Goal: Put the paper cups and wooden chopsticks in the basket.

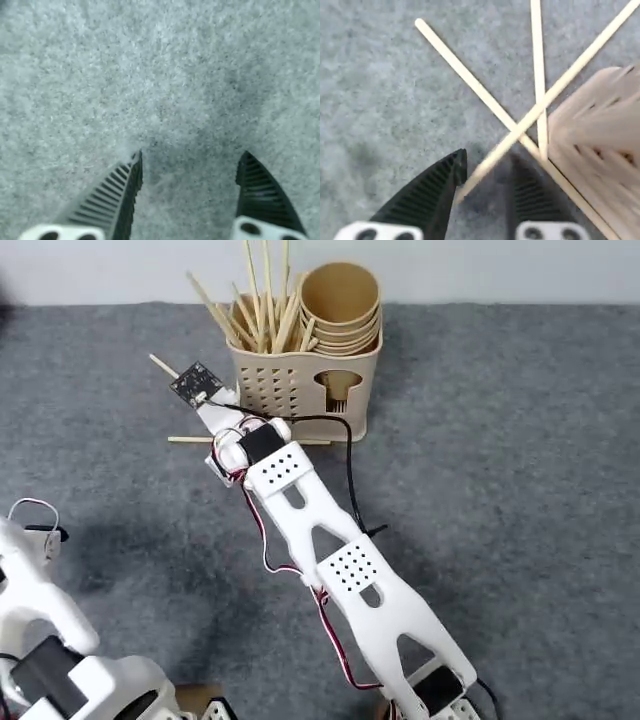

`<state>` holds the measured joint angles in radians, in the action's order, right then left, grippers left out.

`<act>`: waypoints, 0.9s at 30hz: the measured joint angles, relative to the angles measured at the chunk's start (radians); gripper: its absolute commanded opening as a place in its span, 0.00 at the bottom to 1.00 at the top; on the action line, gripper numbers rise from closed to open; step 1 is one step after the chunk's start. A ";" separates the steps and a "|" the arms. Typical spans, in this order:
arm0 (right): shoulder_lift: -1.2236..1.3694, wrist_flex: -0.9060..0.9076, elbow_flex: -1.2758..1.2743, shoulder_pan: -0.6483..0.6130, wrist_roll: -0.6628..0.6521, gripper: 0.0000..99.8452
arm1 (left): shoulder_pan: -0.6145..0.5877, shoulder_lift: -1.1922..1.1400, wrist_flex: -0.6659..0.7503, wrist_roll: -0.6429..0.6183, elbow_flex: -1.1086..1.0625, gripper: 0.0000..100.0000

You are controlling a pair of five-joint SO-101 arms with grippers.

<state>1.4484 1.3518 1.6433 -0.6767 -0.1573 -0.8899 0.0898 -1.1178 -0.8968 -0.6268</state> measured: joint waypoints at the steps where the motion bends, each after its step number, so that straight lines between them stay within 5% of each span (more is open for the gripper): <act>1: 0.000 -0.014 0.000 0.000 0.000 0.02 | 0.000 0.000 0.000 0.000 0.000 0.29; 17: 0.000 -0.100 0.000 0.000 0.000 0.01 | 0.000 0.000 0.000 0.000 0.000 0.29; 27: -0.213 -0.100 -0.002 -0.034 0.000 0.01 | 0.000 0.000 0.000 0.000 0.000 0.29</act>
<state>1.2352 1.2520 1.6418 -0.7104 -0.1573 -0.8899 0.0898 -1.1178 -0.8968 -0.6268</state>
